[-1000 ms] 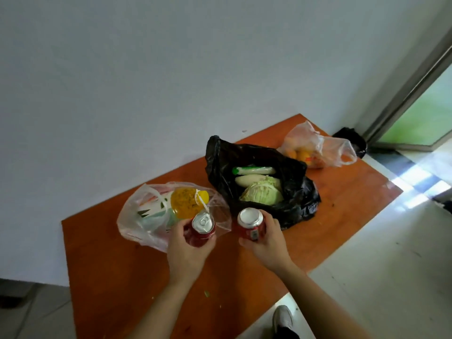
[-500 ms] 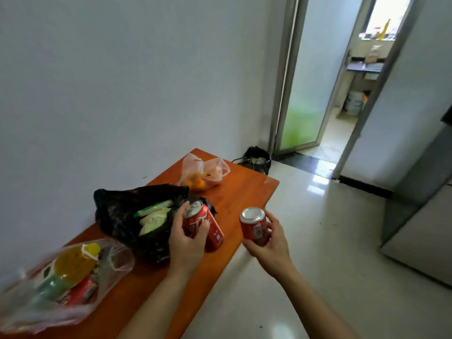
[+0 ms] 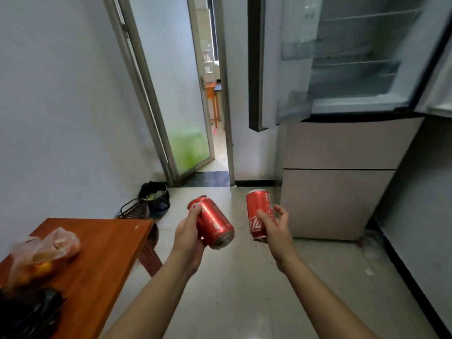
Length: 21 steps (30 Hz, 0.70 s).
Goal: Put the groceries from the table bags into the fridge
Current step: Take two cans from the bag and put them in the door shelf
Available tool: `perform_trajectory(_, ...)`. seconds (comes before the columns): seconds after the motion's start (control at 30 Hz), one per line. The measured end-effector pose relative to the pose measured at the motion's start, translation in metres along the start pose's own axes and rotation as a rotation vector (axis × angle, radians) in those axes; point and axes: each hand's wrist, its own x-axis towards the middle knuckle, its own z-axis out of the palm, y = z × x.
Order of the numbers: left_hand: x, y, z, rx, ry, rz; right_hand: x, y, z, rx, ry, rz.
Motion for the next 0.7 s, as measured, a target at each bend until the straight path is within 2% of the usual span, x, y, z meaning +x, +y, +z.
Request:
perform_trajectory(0.23, 0.089, -0.029, 0.148, -0.169, -0.218, -0.266, 0.102, -0.027, -0.092, 0.228, 0.172, 0.074)
perform_trajectory(0.4, 0.159, -0.033, 0.256, -0.218, -0.372, -0.419, 0.192, -0.062, -0.151, 0.16, 0.272, 0.052)
perform_trajectory(0.57, 0.213, -0.016, 0.364, 0.008, -0.544, -0.33, 0.271, -0.12, -0.21, 0.085, 0.339, -0.042)
perform_trajectory(0.7, 0.251, -0.009, 0.433, 0.061, -0.59, -0.279, 0.323, -0.149, -0.255, 0.113, 0.406, -0.084)
